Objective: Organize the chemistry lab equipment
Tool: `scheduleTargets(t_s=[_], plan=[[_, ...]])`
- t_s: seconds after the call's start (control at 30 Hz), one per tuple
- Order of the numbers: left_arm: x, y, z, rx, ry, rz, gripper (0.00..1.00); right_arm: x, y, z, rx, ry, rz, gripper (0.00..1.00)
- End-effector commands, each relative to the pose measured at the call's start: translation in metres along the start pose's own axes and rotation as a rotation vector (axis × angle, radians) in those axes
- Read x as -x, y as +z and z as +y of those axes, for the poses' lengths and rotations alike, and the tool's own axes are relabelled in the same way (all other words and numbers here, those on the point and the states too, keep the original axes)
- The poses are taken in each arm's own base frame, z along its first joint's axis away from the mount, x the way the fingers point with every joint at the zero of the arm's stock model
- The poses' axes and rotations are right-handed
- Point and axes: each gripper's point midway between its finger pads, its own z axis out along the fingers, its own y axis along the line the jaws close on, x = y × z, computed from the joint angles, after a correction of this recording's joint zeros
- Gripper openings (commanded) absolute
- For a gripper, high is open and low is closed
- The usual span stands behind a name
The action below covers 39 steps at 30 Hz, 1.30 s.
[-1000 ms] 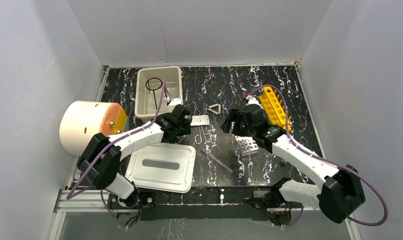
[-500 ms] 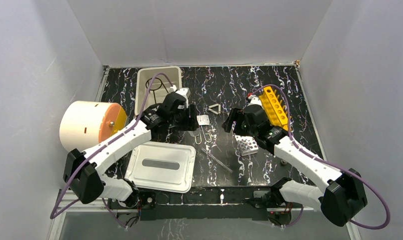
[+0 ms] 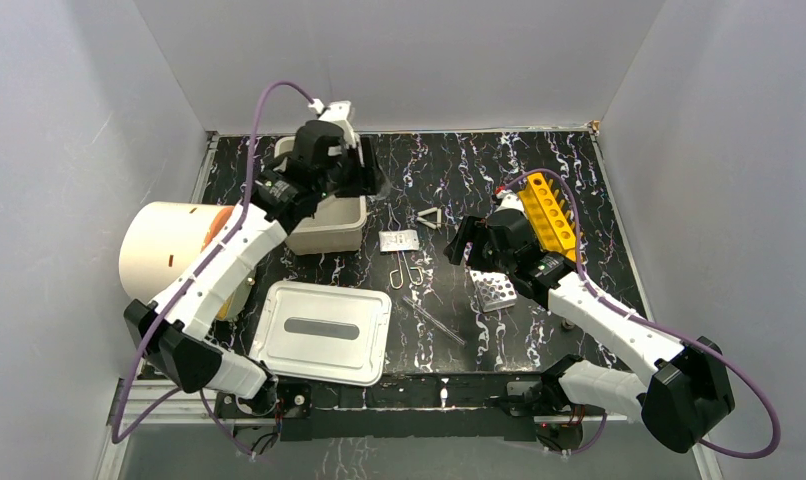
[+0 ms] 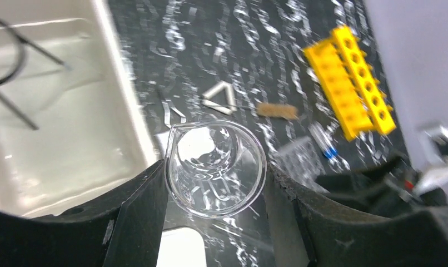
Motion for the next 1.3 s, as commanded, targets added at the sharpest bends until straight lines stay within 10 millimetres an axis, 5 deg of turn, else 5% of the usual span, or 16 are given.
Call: scheduleTargets(t_s=[0.0,0.17,0.4,0.8,1.27], plan=[[0.019,-0.002,0.067,0.184,-0.063,-0.018,0.4,0.01,0.001,0.006,0.021,0.004,-0.042,0.81],[0.009,0.006,0.112,0.294,-0.103,0.011,0.39,0.009,0.001,0.005,0.017,-0.002,-0.037,0.81],[-0.042,0.033,0.157,0.368,-0.18,0.141,0.39,0.011,0.004,0.003,0.004,-0.018,-0.039,0.81],[-0.089,0.08,0.169,0.299,-0.122,0.245,0.38,0.015,0.009,0.002,-0.015,-0.045,-0.039,0.81],[-0.102,0.132,0.192,0.319,-0.023,0.255,0.37,0.022,0.015,0.0,-0.043,-0.051,-0.049,0.81]])
